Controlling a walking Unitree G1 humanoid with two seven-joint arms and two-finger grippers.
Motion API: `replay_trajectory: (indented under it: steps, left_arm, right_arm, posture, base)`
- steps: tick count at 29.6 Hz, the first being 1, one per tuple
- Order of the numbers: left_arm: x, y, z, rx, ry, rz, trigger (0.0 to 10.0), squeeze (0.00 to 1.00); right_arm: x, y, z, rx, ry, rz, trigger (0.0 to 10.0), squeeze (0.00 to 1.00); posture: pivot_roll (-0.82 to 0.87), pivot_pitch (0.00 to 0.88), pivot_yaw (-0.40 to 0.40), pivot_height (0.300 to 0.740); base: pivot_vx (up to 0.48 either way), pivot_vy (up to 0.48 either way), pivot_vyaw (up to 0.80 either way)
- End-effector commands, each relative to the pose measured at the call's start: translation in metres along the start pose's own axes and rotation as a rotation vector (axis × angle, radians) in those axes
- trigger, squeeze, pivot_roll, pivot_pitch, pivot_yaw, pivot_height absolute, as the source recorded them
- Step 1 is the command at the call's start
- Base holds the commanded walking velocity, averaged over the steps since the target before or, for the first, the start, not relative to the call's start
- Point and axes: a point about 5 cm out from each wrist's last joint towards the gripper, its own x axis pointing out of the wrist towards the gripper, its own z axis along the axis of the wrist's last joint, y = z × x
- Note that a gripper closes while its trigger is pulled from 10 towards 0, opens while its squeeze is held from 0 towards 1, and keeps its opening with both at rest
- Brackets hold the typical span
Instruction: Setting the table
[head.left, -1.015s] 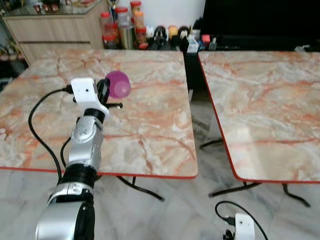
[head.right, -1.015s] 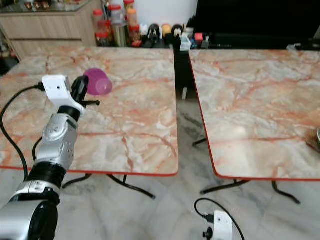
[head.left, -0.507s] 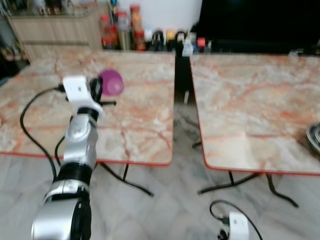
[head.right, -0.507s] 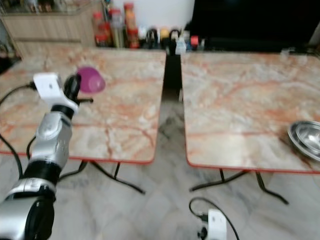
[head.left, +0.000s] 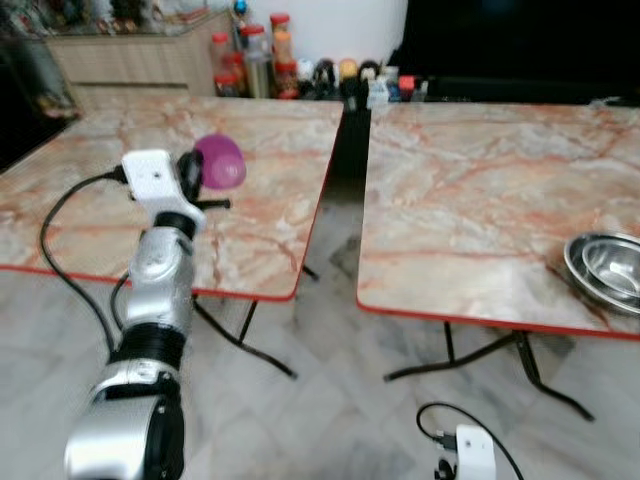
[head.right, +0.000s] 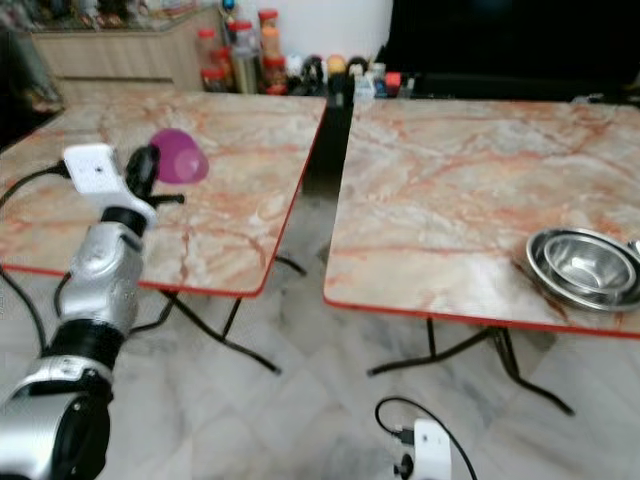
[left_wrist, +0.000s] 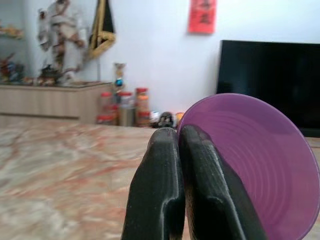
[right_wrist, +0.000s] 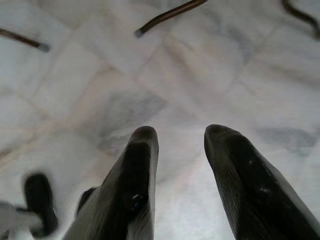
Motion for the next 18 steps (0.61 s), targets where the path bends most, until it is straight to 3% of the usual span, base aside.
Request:
replay_trajectory:
  steps: [1,18]
  left_arm:
    - [0.0008,0.0086,0.0048,0.007,-0.011,0.022,10.0,0.00]
    - [0.0007,0.0119,0.0039,0.011,0.001,0.026,10.0,0.00]
  right_arm:
    - [0.0004,0.0036,0.0019,0.020,-0.004,0.003,10.0,0.00]
    - [0.0004,0.0044,0.0021,0.026,-0.003,0.003,10.0,0.00]
  posture:
    - [0.00,0.000,-0.008,0.736]
    - [0.00,0.000,-0.007,0.736]
  base:
    - [0.000,-0.289,0.00]
    - [0.000,-0.290,0.00]
